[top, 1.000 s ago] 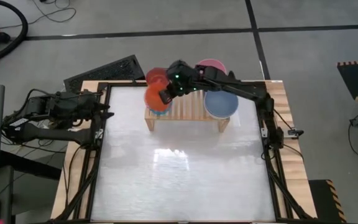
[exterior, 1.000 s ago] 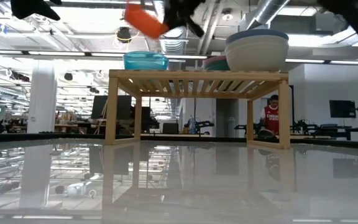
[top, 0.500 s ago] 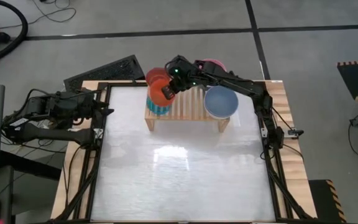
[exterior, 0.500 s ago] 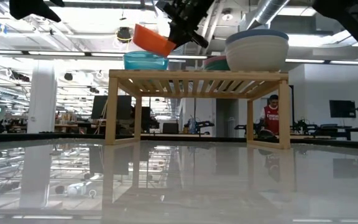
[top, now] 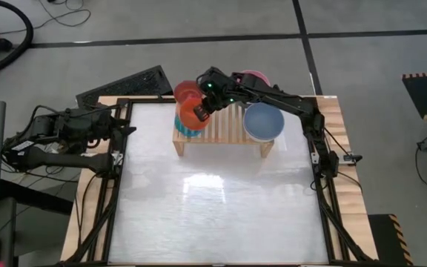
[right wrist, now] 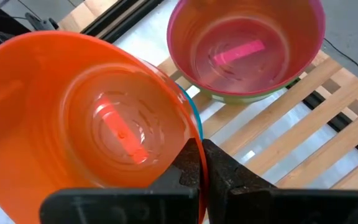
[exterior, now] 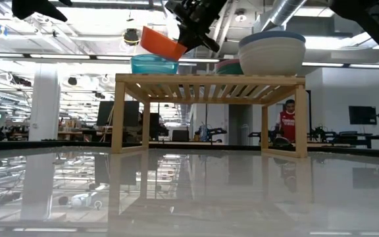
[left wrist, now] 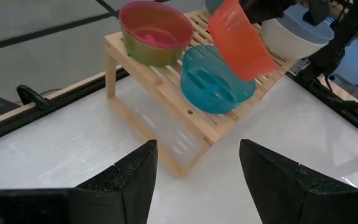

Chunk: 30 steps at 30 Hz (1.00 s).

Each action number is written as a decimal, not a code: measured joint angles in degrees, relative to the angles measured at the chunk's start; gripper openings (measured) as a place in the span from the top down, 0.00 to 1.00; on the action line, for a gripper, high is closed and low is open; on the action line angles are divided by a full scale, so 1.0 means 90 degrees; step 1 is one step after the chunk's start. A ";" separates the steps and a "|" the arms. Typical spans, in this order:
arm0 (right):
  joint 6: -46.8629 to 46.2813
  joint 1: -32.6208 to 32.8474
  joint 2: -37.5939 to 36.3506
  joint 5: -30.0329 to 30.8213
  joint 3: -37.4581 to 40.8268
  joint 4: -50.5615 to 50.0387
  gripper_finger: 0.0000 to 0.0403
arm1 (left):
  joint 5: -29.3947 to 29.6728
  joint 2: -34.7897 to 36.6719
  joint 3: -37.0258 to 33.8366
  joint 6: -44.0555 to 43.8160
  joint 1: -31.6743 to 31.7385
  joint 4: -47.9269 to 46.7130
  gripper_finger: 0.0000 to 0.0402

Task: Place and stack bowls onto a shelf
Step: Stack the small orange bowl on top of the small blue bowl on the shelf

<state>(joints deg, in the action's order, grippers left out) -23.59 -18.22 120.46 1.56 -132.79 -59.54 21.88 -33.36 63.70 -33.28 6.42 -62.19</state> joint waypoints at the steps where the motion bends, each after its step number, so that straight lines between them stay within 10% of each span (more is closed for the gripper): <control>1: 0.0010 0.0000 0.0000 0.0000 0.0000 -0.0003 0.94 | 0.0001 0.0000 0.0000 0.0001 0.0000 0.0000 0.47; 30: 0.0514 -0.0017 0.0000 -0.0209 0.0000 0.0405 0.75 | -0.0002 0.0000 0.0000 0.0139 0.0000 0.0000 0.47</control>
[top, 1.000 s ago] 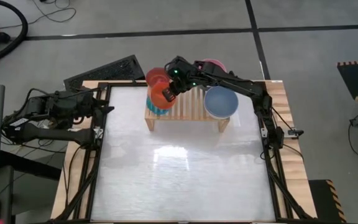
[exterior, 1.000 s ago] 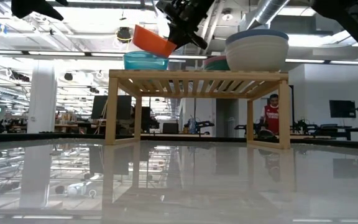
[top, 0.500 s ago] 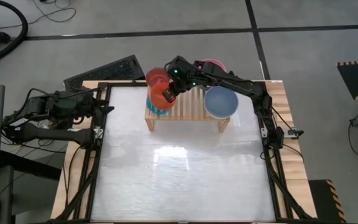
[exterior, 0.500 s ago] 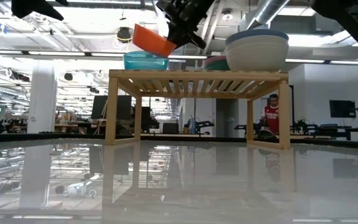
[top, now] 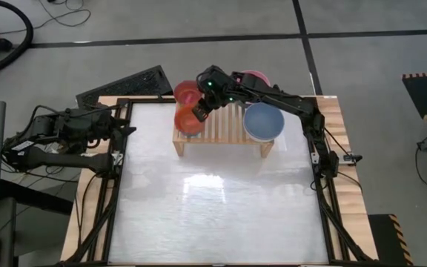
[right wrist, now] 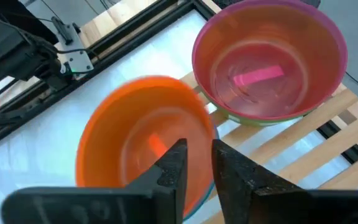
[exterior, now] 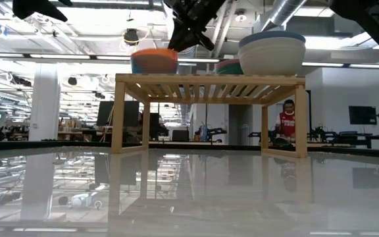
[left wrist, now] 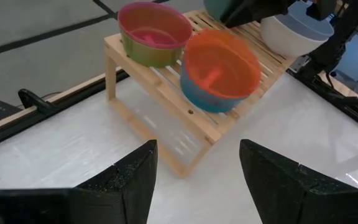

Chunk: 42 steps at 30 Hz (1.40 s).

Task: Place and stack bowls onto a shelf
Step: Stack the small orange bowl on top of the small blue bowl on the shelf, then return to Home Position

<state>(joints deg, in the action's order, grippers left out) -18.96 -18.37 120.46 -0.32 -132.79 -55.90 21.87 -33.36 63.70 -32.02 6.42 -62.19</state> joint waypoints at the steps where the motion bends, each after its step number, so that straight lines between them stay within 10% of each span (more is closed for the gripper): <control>1: 0.0000 -0.0012 0.0000 -0.0002 0.0000 0.0014 0.74 | 0.0000 0.0000 0.0000 0.0032 0.0000 0.0000 0.47; 15: 0.0121 -0.0195 -0.1188 -0.1473 -0.0185 0.0793 0.66 | -0.0043 -0.0005 0.0047 0.0304 -0.0002 0.1347 0.47; 30: 0.1577 -0.0269 -0.4570 -0.0559 0.0107 -0.1084 0.68 | 0.0062 0.0006 0.0238 0.0209 0.0000 0.2995 0.47; 35: 0.1393 -0.0267 -0.5729 -0.0613 0.1696 -0.0529 0.68 | -0.1104 0.0174 0.0236 0.1467 0.0000 0.3741 0.47; 42: 0.0909 -0.0117 -0.7710 -0.0769 0.6191 0.2860 0.68 | -0.1404 0.0535 0.0037 0.1720 -0.0001 0.3582 0.47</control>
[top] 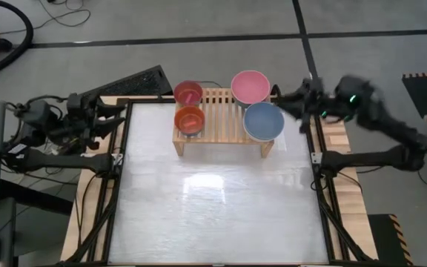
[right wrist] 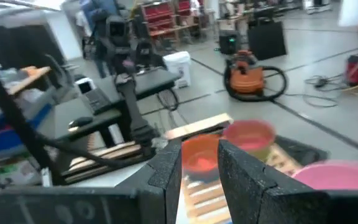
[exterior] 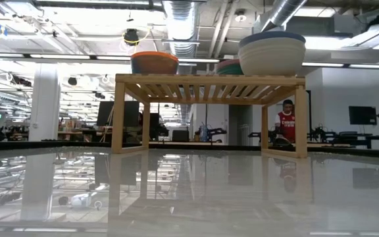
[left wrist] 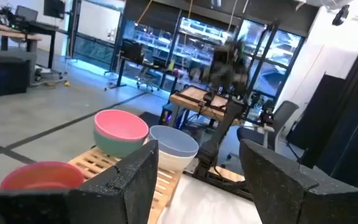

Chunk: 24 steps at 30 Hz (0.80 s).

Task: Place and stack bowls onto a shelf
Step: Return to Home Position

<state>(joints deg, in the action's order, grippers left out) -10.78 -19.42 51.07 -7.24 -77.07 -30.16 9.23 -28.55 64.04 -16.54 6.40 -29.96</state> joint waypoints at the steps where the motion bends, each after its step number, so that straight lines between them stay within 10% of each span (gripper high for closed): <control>1: -0.0070 0.0000 -0.0262 -0.0069 0.0620 0.0478 0.68 | -0.0002 0.0094 -0.0083 0.0025 0.0001 -0.0018 0.47; 14: -0.0826 0.0752 -0.2412 -0.0943 0.5116 0.3790 0.68 | -0.0757 0.1859 -0.2096 -0.0100 -0.0001 0.0014 0.47; 24: -0.0834 0.2003 -0.3056 0.0622 0.6787 0.5227 0.68 | -0.0863 0.3140 -0.3406 -0.0301 -0.0001 -0.0195 0.47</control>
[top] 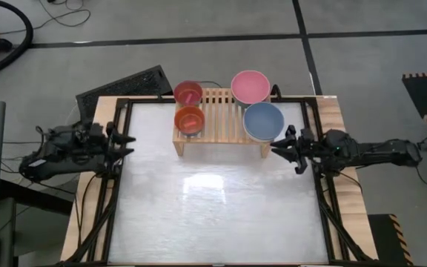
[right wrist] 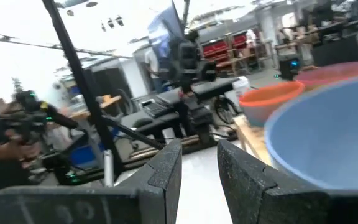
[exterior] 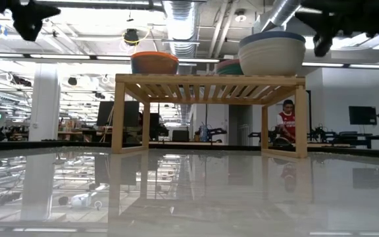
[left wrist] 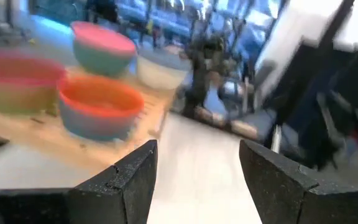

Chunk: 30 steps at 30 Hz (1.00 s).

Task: Place and stack bowls onto a shelf
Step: Return to Home Position

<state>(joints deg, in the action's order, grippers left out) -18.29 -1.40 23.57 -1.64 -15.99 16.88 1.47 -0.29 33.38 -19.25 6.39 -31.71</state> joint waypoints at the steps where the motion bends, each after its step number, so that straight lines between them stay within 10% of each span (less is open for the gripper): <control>1: 0.0013 0.0070 -0.0050 0.0124 0.0096 0.0022 0.68 | -0.0091 -0.0039 -0.0010 0.0073 0.0002 -0.0126 0.47; 23: -0.0139 0.0096 -0.1739 0.1371 0.1719 0.0629 0.68 | -0.0121 0.0021 -0.0202 0.0387 0.0001 -0.0443 0.47; 30: -0.0387 0.0088 -0.1871 0.1362 0.1722 -0.0036 0.68 | -0.0869 0.0011 -0.1438 0.0587 0.0000 0.1247 0.47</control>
<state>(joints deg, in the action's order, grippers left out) -21.77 -0.60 6.73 10.62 -0.49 16.56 -6.35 -0.19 20.44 -13.97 6.39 -20.49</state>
